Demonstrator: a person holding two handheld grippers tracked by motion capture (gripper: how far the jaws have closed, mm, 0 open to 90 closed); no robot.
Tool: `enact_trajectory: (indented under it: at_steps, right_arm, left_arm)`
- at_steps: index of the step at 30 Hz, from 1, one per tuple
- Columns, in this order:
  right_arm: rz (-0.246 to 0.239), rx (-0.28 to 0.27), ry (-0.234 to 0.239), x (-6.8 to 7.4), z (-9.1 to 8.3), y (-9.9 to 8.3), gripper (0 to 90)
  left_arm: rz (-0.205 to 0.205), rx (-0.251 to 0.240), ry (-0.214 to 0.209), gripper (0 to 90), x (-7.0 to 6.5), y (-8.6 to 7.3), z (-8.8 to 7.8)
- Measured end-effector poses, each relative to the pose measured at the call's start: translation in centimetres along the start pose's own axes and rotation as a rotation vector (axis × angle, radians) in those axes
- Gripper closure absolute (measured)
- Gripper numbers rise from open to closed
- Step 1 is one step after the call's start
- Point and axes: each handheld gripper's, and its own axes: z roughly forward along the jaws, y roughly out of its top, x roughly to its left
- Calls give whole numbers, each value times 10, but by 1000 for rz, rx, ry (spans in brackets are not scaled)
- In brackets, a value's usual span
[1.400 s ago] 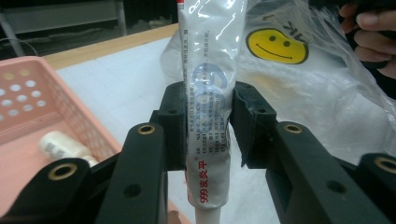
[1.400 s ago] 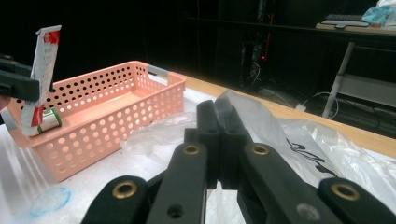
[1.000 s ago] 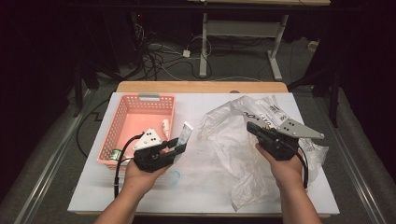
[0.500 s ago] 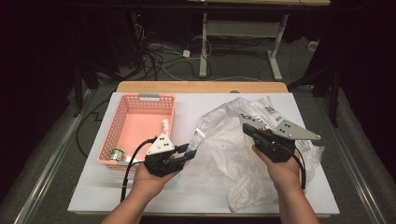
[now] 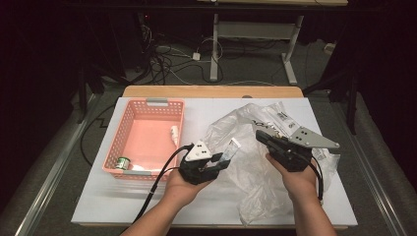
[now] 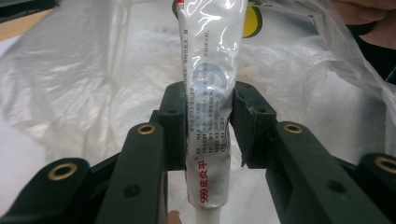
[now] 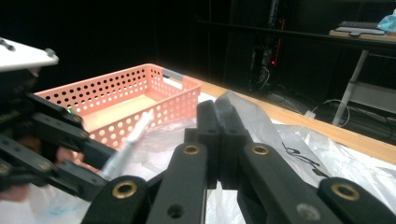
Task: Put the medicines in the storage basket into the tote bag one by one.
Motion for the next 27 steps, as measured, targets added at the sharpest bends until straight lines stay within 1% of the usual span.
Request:
enact_trajectory:
  at_steps: [6,13,19,27]
  right_arm:
    - [1,-5,-1,-3,-2,0,900]
    - [7,-8,-4,-5,-3,0,900]
    - [7,-9,-6,-6,-2,0,900]
    - [7,-18,-6,-8,-3,1,900]
  left_arm:
    - [2,23,-9,662,0,1,25]
    - [-4,19,-2,662,6,5,46]
    - [7,25,-2,661,8,12,65]
    - [-18,56,11,661,13,11,90]
